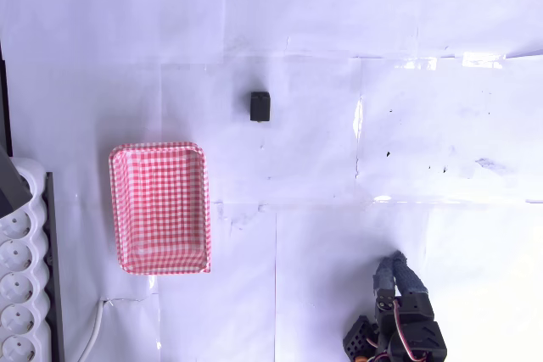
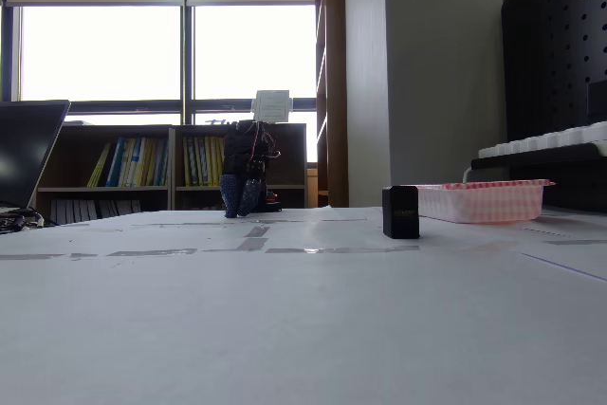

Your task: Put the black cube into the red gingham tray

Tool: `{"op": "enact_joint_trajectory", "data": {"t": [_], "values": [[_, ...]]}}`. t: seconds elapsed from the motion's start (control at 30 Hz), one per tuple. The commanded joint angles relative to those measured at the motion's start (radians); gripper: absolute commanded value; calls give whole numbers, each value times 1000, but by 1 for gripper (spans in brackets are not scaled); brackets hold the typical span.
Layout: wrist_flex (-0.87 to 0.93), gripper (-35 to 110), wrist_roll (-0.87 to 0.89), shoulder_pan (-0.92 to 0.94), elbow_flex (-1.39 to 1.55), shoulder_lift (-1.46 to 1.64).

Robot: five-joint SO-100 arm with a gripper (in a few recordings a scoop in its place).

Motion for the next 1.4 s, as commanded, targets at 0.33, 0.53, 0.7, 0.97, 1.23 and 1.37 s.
{"op": "enact_joint_trajectory", "data": {"t": [0.33, 0.53, 0.7, 0.97, 1.23, 1.37], "values": [[57, 0, 25, -11, 11, -3], [57, 0, 25, -11, 11, -3], [57, 0, 25, -11, 11, -3], [57, 0, 25, -11, 11, -3], [58, 10, 37, -6, 11, -5], [-259, 9, 43, -92, 58, 218]]}}
